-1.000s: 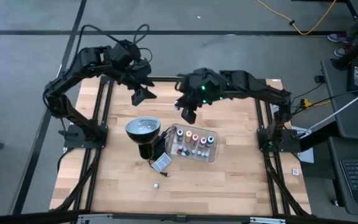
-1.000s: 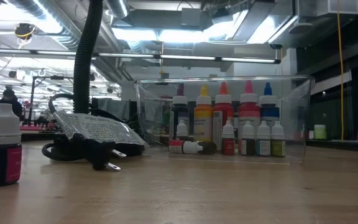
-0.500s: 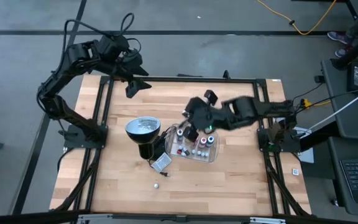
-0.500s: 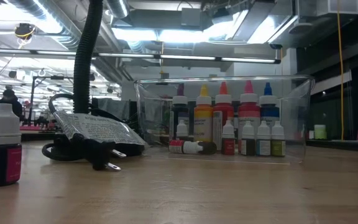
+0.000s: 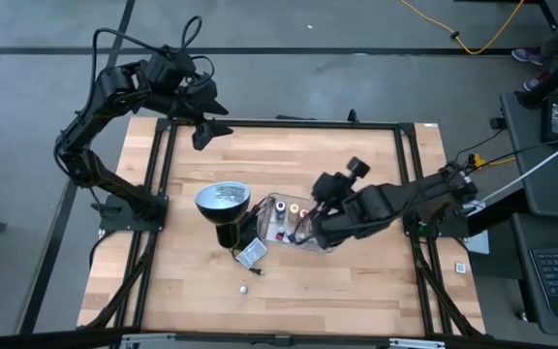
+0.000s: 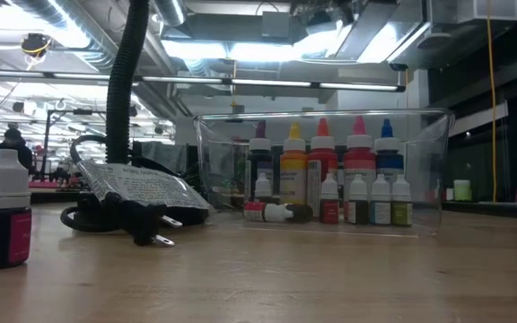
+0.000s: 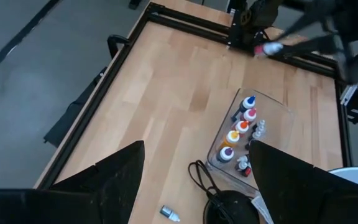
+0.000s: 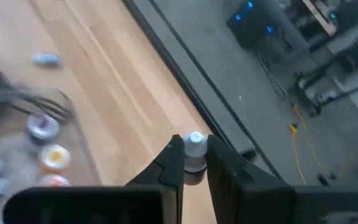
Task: Pick & Place food coloring
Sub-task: Put the small red food coloring bottle into the transparent bin
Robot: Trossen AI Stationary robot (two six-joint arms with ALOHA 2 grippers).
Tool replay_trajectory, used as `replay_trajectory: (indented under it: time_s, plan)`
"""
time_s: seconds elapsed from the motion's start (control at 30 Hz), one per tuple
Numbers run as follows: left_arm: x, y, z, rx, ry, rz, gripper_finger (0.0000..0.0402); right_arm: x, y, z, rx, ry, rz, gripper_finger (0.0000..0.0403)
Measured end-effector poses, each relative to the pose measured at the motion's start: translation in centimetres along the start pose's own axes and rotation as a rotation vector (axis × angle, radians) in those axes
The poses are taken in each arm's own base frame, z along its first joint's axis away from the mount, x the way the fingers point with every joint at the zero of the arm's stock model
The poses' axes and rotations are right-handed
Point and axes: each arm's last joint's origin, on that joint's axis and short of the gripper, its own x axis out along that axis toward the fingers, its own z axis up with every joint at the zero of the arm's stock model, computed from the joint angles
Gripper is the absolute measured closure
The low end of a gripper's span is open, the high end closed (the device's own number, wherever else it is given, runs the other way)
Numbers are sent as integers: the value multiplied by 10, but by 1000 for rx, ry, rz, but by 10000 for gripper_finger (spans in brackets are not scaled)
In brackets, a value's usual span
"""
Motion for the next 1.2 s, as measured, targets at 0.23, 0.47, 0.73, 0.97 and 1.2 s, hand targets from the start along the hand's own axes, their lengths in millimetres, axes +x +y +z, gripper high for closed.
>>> replay_trajectory:
  time_s: [0.23, 0.47, 0.73, 0.97, 1.2]
  plan:
    - [0, 0, 0, -4, 0, -1, 118, 4, -52, -49, 235, -18, -36, 351]
    - [0, 0, 3, -1, -34, -3, 118, 12, -58, -76, 446, -158, 139, 351]
    - [-1, 0, 11, -10, -109, -56, 118, 30, -10, -76, 475, -327, 506, 352]
    - [0, 0, 12, -22, -119, -51, 118, 48, 18, -86, 493, -325, 555, 352]
    - [0, 0, 12, -23, -122, -42, 118, 64, 54, -93, 450, -247, 652, 352]
